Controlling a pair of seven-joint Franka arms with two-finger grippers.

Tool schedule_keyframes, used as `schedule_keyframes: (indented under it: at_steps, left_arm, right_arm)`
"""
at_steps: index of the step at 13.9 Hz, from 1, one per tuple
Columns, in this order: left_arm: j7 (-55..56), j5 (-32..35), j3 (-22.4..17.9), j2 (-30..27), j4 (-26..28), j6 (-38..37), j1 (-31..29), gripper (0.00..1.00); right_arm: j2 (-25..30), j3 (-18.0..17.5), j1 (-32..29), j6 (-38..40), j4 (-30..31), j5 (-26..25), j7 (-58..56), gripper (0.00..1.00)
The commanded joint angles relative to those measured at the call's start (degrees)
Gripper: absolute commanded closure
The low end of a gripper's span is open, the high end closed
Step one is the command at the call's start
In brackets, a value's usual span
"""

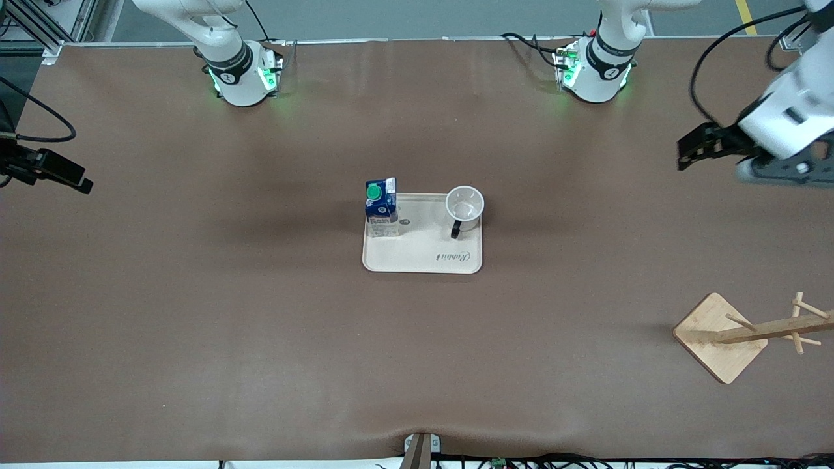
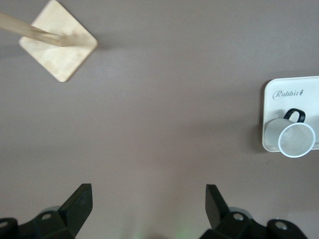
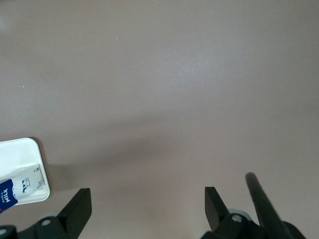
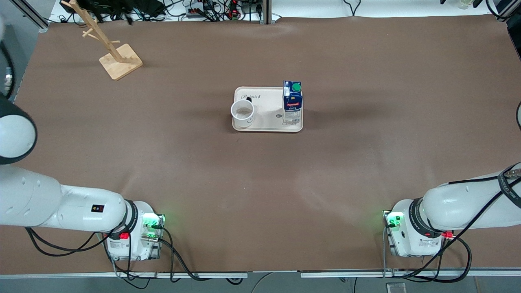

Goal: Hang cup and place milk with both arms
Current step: 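Reach the left gripper toward the white mug on the tray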

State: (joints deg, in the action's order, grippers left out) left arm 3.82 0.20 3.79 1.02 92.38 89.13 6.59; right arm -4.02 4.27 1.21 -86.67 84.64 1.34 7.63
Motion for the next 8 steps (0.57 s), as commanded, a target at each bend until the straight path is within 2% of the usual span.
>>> schedule_keyframes:
  at_steps: [1, 4, 8]
  left_arm:
    - [7.23, -0.11, 5.77, 4.5, -1.06, 0.52, 1.4, 0.0]
    - [14.01, -0.29, 12.28, 8.89, -0.62, 4.55, 2.89, 0.0]
    - [19.56, -0.02, 13.35, 17.15, 0.52, 13.5, 10.18, 0.0]
  right_arm:
    - [-1.78, -0.41, -0.59, 0.01, -1.15, 0.15, 0.1, 0.0]
    - [-1.87, -0.41, -0.94, -0.08, -1.15, 0.76, 0.54, 0.0]
    - [-2.05, -0.41, -0.68, -0.17, -1.15, 0.68, 0.19, 0.0]
